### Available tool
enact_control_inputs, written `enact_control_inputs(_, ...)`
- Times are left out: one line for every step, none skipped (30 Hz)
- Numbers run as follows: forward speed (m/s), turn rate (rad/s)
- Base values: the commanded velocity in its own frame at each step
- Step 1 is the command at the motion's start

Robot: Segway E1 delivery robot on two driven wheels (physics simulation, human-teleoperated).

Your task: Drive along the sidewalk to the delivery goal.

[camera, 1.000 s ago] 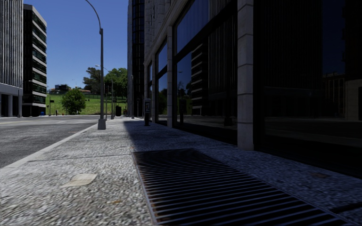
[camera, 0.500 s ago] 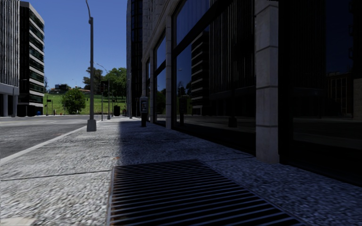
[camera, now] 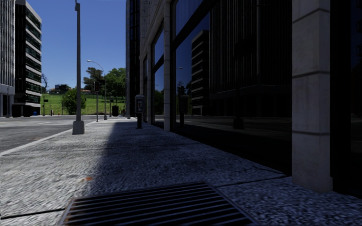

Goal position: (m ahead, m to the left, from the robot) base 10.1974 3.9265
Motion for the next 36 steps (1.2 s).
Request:
enact_control_inputs(2.00, 0.00)
enact_control_inputs(2.00, 0.00)
enact_control_inputs(2.00, 0.42)
enact_control_inputs(2.00, 0.51)
enact_control_inputs(2.00, 0.51)
enact_control_inputs(2.00, 0.53)
enact_control_inputs(2.00, 0.53)
enact_control_inputs(2.00, 0.54)
enact_control_inputs(2.00, 0.54)
enact_control_inputs(2.00, 0.54)
enact_control_inputs(2.00, 0.54)
enact_control_inputs(2.00, 0.54)
enact_control_inputs(2.00, 0.54)
enact_control_inputs(2.00, 0.54)
enact_control_inputs(2.00, 0.54)
enact_control_inputs(2.00, 0.54)
enact_control_inputs(2.00, 0.54)
enact_control_inputs(2.00, 0.54)
enact_control_inputs(2.00, 0.54)
enact_control_inputs(2.00, 0.54)
enact_control_inputs(2.00, 0.54)
enact_control_inputs(2.00, 0.54)
enact_control_inputs(2.00, 0.54)
enact_control_inputs(2.00, 0.54)
enact_control_inputs(2.00, 0.54)
enact_control_inputs(2.00, 0.54)
enact_control_inputs(2.00, 0.54)
enact_control_inputs(2.00, 0.54)
enact_control_inputs(2.00, 0.54)
enact_control_inputs(2.00, 0.54)
enact_control_inputs(2.00, 0.54)
enact_control_inputs(2.00, 0.54)
enact_control_inputs(2.00, 0.54)
enact_control_inputs(2.00, 0.54)
enact_control_inputs(2.00, 0.54)
enact_control_inputs(2.00, 0.54)
